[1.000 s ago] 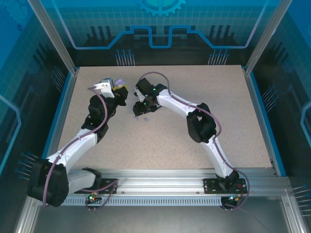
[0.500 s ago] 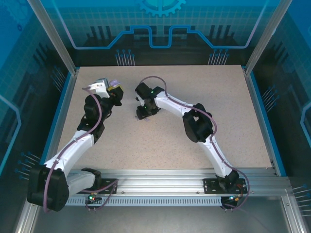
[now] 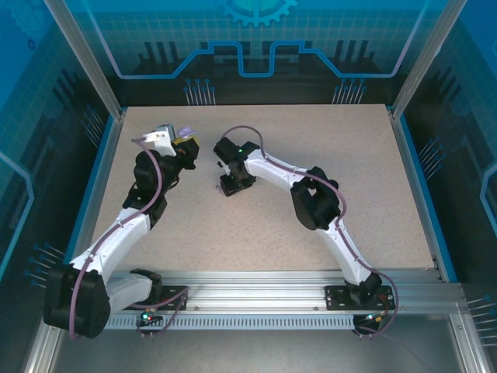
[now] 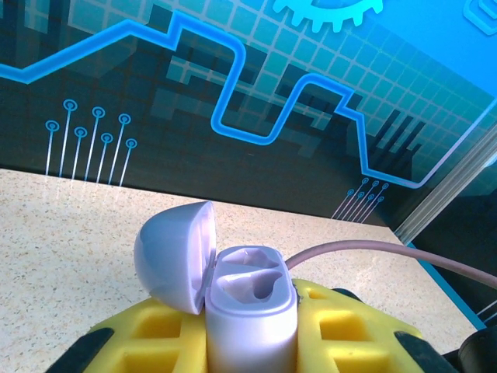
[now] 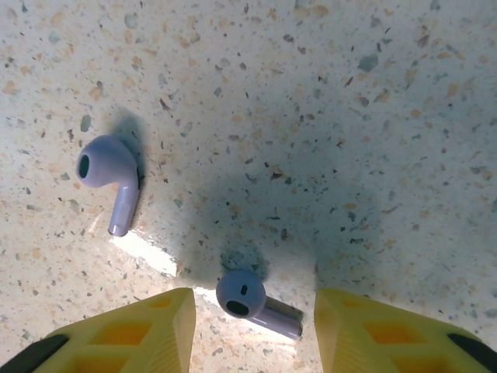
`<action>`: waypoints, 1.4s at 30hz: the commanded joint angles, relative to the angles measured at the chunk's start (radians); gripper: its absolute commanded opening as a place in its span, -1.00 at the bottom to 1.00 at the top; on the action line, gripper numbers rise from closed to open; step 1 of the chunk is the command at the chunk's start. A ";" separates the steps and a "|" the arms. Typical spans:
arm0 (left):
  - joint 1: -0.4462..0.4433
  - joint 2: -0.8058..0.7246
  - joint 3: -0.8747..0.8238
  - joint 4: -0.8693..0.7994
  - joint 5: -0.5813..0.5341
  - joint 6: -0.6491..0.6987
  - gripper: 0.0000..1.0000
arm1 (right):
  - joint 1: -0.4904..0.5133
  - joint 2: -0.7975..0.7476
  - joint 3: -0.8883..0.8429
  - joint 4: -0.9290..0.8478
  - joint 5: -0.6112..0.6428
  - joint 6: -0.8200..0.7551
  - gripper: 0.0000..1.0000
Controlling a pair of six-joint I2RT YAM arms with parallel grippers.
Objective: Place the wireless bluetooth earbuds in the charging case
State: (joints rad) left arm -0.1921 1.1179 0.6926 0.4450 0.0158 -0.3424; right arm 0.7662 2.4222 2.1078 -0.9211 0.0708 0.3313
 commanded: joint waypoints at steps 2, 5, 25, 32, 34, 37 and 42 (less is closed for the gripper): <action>0.009 -0.003 0.030 0.014 0.015 -0.014 -1.00 | 0.028 0.018 0.056 -0.052 0.053 -0.005 -0.15; 0.009 -0.002 0.029 0.015 0.015 -0.016 -1.00 | 0.034 0.030 0.069 -0.058 0.060 0.004 -0.16; 0.008 -0.006 0.019 0.026 0.013 -0.015 -1.00 | 0.057 0.115 0.167 -0.138 0.125 0.025 -0.25; 0.008 -0.005 0.016 0.027 0.015 -0.019 -1.00 | 0.060 0.128 0.172 -0.130 0.122 0.027 -0.27; 0.008 -0.005 0.014 0.027 0.016 -0.020 -1.00 | 0.061 0.135 0.180 -0.129 0.123 0.029 -0.27; 0.008 -0.004 0.013 0.027 0.016 -0.020 -1.00 | 0.058 0.144 0.193 -0.130 0.124 0.031 -0.29; 0.008 -0.005 0.016 0.023 0.020 -0.021 -1.00 | 0.051 0.151 0.206 -0.131 0.120 0.037 -0.38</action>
State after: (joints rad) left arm -0.1921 1.1179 0.6930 0.4461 0.0162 -0.3428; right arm 0.8116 2.5381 2.2856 -1.0325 0.1822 0.3519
